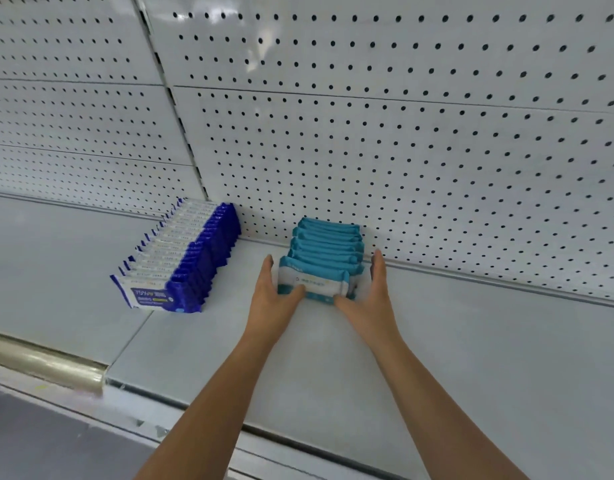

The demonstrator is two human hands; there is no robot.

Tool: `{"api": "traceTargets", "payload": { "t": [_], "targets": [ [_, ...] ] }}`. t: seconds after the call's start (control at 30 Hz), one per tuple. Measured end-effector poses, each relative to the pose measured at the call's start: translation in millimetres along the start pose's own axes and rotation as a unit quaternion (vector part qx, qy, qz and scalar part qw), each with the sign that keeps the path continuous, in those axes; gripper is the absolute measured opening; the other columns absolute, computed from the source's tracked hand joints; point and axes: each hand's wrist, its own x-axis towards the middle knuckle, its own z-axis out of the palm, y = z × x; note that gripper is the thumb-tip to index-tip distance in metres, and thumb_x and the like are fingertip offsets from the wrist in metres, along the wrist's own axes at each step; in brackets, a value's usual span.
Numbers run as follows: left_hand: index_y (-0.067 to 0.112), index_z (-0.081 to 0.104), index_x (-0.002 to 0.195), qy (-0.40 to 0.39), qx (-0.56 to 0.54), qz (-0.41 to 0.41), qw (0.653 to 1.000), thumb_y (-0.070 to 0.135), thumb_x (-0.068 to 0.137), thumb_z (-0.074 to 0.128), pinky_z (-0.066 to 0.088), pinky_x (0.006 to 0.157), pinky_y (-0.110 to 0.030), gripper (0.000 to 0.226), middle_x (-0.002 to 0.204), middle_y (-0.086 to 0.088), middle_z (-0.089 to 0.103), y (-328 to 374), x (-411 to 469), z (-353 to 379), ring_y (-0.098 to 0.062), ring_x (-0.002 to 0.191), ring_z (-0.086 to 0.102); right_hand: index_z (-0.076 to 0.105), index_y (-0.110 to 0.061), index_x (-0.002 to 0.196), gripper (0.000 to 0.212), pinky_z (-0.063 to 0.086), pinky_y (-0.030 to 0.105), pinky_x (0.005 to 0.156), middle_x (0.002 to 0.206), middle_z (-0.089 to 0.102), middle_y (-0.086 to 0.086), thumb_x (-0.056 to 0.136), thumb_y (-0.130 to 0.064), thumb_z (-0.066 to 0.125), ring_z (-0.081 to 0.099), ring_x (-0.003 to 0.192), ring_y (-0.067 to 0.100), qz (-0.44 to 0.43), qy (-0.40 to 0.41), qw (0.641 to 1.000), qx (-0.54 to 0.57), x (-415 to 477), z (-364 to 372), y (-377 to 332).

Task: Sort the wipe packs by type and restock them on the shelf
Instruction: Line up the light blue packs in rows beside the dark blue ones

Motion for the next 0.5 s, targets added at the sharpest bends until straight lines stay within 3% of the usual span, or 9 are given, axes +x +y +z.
{"api": "traceTargets", "payload": {
  "t": [0.03,0.1,0.17,0.33,0.4,0.5],
  "targets": [
    [0.025,0.016,0.159,-0.005,-0.006,0.006,1.0,0.022,0.093,0.068,0.03,0.11,-0.021,0.085,0.161,0.011,0.026,3,-8,-1,-0.002,0.142,0.03,0.007,-0.03,0.158,0.109,0.032,-0.003,0.093,0.15,0.023,-0.022,0.08,-0.019,0.082,0.024,0.136,-0.007,0.005,0.008,1.0,-0.001,-7,-4,-3],
    [0.029,0.025,0.154,-0.015,-0.013,0.037,0.999,0.018,0.095,0.065,0.03,0.103,-0.01,0.072,0.147,0.021,0.037,7,-26,-4,0.016,0.124,0.036,0.013,-0.029,0.159,0.1,0.028,0.019,0.113,0.158,0.023,-0.015,0.084,-0.023,0.079,0.023,0.142,0.0,0.005,0.016,1.0,0.002,-24,-13,-4],
    [0.031,0.03,0.152,-0.026,-0.021,0.063,0.997,0.015,0.096,0.063,0.034,0.105,-0.013,0.067,0.14,0.024,0.042,8,-44,-8,0.015,0.119,0.04,0.02,-0.028,0.157,0.088,0.027,0.028,0.116,0.16,0.027,-0.01,0.088,-0.015,0.072,0.027,0.146,0.01,0.008,0.011,1.0,0.012,-45,-21,-4],
    [0.032,0.024,0.157,-0.1,-0.022,0.097,0.99,0.029,0.095,0.067,0.028,0.116,-0.03,0.076,0.159,0.016,0.029,-2,-98,-14,-0.003,0.142,0.031,0.035,-0.025,0.151,0.074,0.034,0.028,0.115,0.152,0.044,-0.006,0.089,0.003,0.065,0.044,0.137,0.008,-0.003,0.044,0.999,0.031,-117,-39,-13],
    [0.029,0.029,0.156,-0.125,-0.054,0.111,0.985,0.025,0.094,0.068,0.03,0.119,-0.034,0.074,0.158,0.011,0.036,-9,-123,-10,-0.006,0.142,0.036,0.037,-0.024,0.15,0.072,0.035,0.027,0.115,0.15,0.045,-0.007,0.09,0.004,0.064,0.045,0.136,0.006,-0.008,0.069,0.997,0.035,-154,-49,-12],
    [0.028,0.036,0.153,-0.157,-0.096,0.095,0.978,0.018,0.095,0.067,0.034,0.114,-0.028,0.067,0.152,0.01,0.045,-20,-167,3,-0.007,0.14,0.042,0.039,-0.027,0.146,0.068,0.035,0.025,0.113,0.149,0.046,-0.009,0.091,0.003,0.065,0.045,0.135,0.005,0.016,0.097,0.995,0.027,-214,-68,-1]
  ]
}}
